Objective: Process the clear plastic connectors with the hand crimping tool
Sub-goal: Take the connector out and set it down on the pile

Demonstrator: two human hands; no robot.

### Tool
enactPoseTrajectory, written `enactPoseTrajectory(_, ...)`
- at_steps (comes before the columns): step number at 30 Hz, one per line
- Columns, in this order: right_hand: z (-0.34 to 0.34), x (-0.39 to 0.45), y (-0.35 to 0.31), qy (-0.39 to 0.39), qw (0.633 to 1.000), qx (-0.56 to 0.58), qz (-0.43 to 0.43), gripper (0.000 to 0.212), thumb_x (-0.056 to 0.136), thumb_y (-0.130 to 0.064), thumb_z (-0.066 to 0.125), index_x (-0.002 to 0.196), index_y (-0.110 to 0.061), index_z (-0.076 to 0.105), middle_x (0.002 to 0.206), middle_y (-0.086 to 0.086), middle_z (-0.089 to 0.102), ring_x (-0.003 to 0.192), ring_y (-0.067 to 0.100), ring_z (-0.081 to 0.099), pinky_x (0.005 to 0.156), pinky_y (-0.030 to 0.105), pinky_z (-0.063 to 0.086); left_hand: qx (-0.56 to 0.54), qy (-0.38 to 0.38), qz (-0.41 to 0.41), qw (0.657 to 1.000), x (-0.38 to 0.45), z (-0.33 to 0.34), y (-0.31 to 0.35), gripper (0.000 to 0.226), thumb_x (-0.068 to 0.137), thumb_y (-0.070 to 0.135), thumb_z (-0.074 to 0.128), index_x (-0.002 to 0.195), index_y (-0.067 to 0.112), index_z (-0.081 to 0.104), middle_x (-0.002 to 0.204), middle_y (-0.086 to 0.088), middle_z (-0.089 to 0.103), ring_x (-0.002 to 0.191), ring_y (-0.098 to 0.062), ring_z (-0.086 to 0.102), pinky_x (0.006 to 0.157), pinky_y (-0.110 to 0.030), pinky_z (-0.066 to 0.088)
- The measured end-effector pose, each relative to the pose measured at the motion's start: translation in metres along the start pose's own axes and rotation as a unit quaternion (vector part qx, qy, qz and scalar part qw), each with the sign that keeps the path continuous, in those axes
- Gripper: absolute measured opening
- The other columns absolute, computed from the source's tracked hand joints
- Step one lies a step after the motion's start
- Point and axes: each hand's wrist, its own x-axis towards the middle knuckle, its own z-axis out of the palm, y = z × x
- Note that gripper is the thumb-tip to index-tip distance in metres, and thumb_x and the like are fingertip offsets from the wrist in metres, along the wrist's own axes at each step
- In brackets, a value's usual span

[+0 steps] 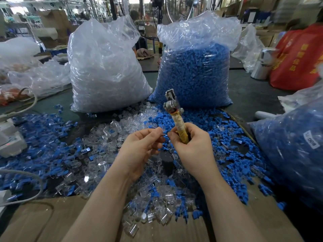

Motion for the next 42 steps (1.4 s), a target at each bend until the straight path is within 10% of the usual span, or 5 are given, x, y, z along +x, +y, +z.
enactPoseTrajectory(11,0.0015,-0.0006,-0.0020,-0.021,1.000,0.016,0.016,0.019,0.090,-0.023,0.070,0.074,-0.027,0.060,0.057,-0.016,0.054,0.050,0.002,0.042,0.048,0.017,0.039,-0.022,0.055,0.068,0.996,-0.0010,0.0072,-0.0009,0.027,0.072,0.021,0.074,0.095,0.007,0.074,0.083,-0.004,0.076,0.073,-0.011,0.070,0.071,-0.021,0.059)
enactPoseTrajectory(31,0.0005,-0.0016,-0.0087,-0.027,0.997,0.046,0.061,0.016,0.092,-0.027,0.068,0.085,-0.012,0.067,0.083,0.020,0.066,0.082,0.039,0.060,0.074,0.052,0.053,0.095,0.061,0.140,0.984,-0.0048,0.0023,0.0009,0.027,0.068,0.017,0.078,0.095,0.016,0.077,0.090,-0.001,0.078,0.084,-0.009,0.073,0.072,-0.016,0.054)
enactPoseTrajectory(42,-0.0055,0.0007,-0.0071,-0.064,0.989,0.104,0.084,0.009,0.094,-0.023,0.065,0.085,-0.024,0.067,0.073,-0.013,0.069,0.071,0.001,0.064,0.063,0.012,0.048,0.076,0.063,0.154,0.983,-0.0018,0.0041,-0.0043,0.022,0.085,0.008,0.071,0.106,0.013,0.071,0.090,-0.002,0.077,0.085,-0.016,0.073,0.073,-0.021,0.057)
